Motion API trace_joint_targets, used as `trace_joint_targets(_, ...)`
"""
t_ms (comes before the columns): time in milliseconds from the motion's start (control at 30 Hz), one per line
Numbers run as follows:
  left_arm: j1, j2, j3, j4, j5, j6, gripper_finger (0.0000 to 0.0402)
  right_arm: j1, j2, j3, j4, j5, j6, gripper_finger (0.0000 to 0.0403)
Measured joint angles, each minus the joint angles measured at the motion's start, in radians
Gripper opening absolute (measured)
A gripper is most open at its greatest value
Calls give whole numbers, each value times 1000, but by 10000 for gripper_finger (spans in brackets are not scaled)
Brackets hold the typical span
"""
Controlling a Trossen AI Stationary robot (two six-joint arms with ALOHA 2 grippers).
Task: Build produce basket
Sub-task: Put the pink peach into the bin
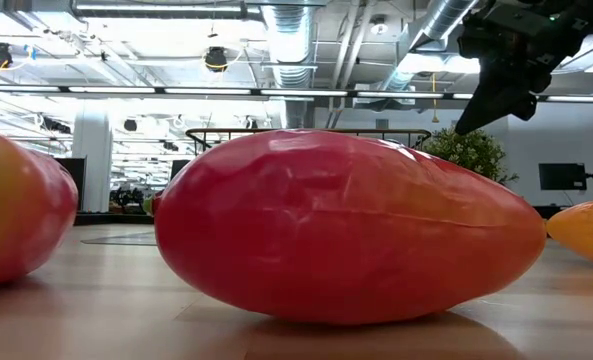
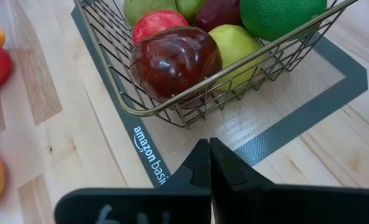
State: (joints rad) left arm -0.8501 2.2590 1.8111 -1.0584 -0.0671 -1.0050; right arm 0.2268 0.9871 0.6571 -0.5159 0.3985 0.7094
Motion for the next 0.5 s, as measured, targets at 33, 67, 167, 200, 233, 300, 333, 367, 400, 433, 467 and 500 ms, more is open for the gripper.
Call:
trace_joint_targets(33, 0, 0, -9, -5, 6, 1, 376, 0, 0, 0, 0, 0, 0, 7)
trace_joint_targets(67, 1, 0, -17, -3, 16, 4, 372, 0, 0, 0, 0, 0, 0, 7)
trace_joint_targets(167, 1, 0, -29, -5, 52, 7, 354, 0, 0, 0, 0, -2, 0, 7)
trace_joint_targets(200, 0, 0, -29, -6, 59, 14, 346, 0, 0, 0, 0, -2, 0, 7)
trace_joint_targets(233, 0, 0, -29, -5, 70, 14, 339, 0, 0, 0, 0, -2, 0, 7)
trace_joint_targets(300, 0, 0, -29, -8, 86, 14, 323, 0, 0, 0, -1, -2, -1, 7)
trace_joint_targets(333, 0, 0, -29, -8, 93, 14, 315, 0, 0, 0, 0, -2, -1, 7)
trace_joint_targets(367, 0, 0, -29, -7, 101, 14, 308, 0, 0, 0, 0, -2, -1, 7)
trace_joint_targets(400, 1, 0, -29, -8, 109, 14, 302, 0, 0, 0, 0, -2, -2, 7)
trace_joint_targets(433, 2, 0, -29, -8, 115, 17, 296, 0, 0, 0, -1, -3, -3, 7)
trace_joint_targets(467, 2, 0, -29, -11, 118, 17, 292, 0, 0, 0, 0, -3, -3, 7)
trace_joint_targets(500, 3, 0, -23, -24, 120, 17, 289, 0, 0, 0, -1, -3, -4, 7)
